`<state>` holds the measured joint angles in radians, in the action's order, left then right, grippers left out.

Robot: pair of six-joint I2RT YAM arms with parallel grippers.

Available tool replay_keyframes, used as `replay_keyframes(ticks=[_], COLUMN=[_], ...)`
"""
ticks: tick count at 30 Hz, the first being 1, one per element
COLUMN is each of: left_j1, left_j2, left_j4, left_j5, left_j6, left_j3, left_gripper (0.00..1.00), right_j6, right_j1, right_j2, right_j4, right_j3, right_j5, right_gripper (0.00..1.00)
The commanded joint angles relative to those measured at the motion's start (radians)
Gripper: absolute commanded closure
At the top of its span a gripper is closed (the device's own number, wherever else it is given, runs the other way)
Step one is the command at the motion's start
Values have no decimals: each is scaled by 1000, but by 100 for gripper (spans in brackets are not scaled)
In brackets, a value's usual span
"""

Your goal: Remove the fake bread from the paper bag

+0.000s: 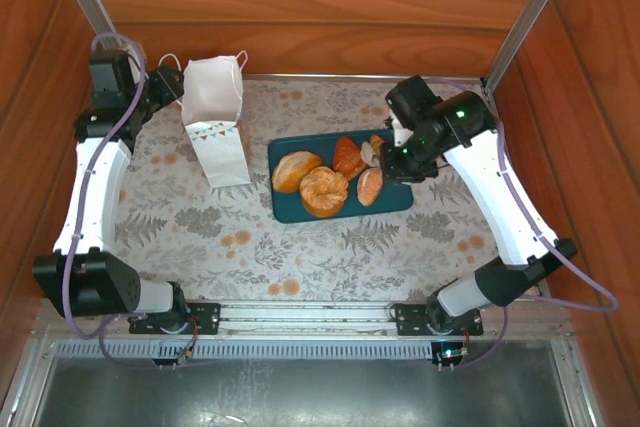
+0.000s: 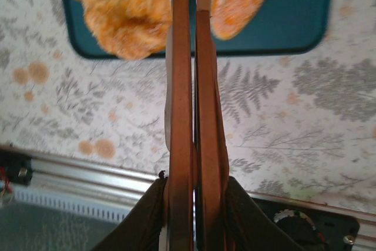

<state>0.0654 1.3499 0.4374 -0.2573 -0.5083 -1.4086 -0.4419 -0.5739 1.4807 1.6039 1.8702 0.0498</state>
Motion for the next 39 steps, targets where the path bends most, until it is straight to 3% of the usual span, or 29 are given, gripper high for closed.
replay_keyframes(ticks=[1,7,10,17,19,26,39], left_j1=[13,13,14,14,14,14,14], left_j2=[-93,-232,-327,-538,-582,-612,-673], left_j4=[0,-1,-3,-17,-23,-53,-287], left_j5=[61,132,210,400,450,537,553], left_j6=[30,37,38,53,49,10,5], left_j3=[28,139,237,458,517,633,807], left_gripper=[43,41,38,17,12,11,10], right_j6=[-60,-100,-68,62,78,193,239], right_j1=[21,95,190,316,357,437,521], right_j2=[-56,-168,-220,-256,-233,-172,29], right_j4=[151,-70,-283,-750,-806,-1065,-1130], right_j3=[25,-220,-380,-672,-722,-890,-937], right_j5=[193,467,454,474,438,269,205], right_gripper=[88,86,85,79,77,71,57])
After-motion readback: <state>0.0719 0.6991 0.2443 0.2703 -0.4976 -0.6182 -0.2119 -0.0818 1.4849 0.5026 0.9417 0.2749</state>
